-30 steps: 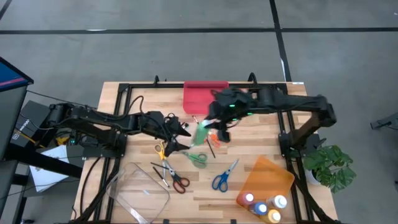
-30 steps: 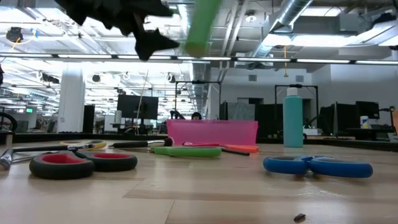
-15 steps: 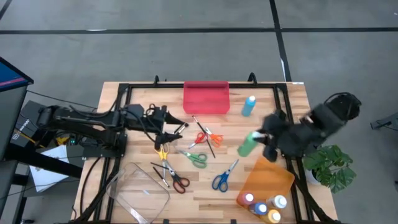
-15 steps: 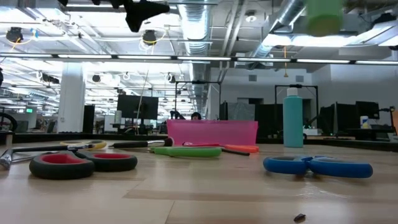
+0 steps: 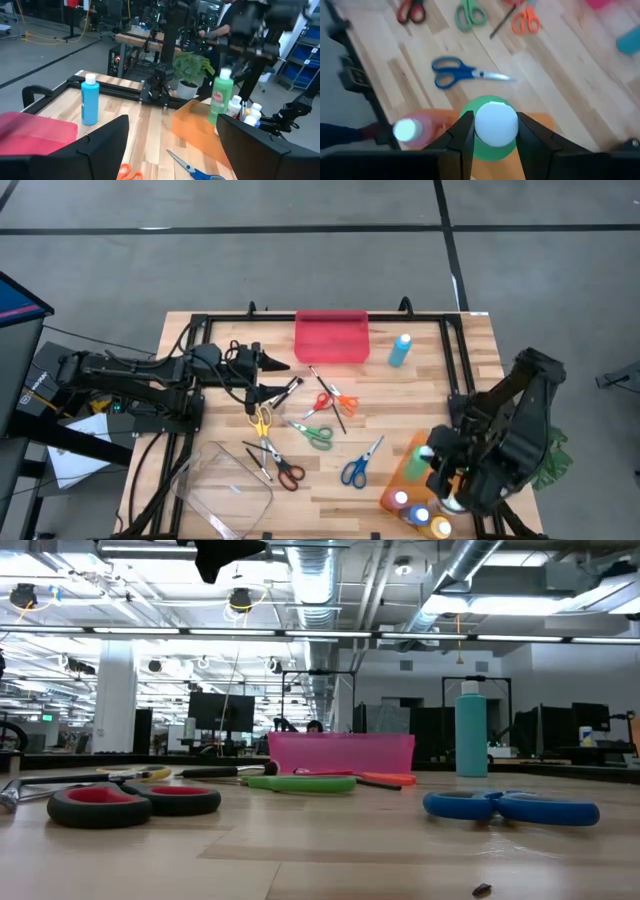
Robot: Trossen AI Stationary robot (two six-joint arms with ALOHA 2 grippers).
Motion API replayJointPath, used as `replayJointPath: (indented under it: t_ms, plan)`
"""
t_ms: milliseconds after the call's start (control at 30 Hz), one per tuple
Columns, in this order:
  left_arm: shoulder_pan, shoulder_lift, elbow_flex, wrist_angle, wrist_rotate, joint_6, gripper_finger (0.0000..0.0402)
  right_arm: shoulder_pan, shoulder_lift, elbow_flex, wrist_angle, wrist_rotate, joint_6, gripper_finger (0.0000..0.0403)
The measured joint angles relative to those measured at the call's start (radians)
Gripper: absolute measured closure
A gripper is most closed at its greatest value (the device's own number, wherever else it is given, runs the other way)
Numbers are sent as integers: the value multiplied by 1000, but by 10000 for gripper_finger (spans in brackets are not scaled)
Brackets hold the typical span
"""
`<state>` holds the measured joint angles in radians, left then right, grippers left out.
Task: Pick & Place Paint Supplies
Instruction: Put the green paint bottle into the orange bin
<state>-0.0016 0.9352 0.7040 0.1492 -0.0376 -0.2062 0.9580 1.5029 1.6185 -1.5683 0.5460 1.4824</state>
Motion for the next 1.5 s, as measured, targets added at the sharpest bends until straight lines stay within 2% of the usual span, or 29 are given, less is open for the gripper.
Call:
replayJointPath:
  t_ms: [167,533,833,1067,1500]
  plan:
    - [20,0,0,0,0,0,103,34,38,-44,-6,-39,97,292]
    - [30,0,0,0,0,0,103,171,99,-115,-3,-29,392,292]
    - [30,0,0,0,-20,0,103,181,189,-143,12,-47,424,292]
    - [30,0,0,0,-35,0,103,221,204,-142,12,-52,493,292]
    - [30,0,0,0,-68,0,103,231,233,-141,46,-39,460,292]
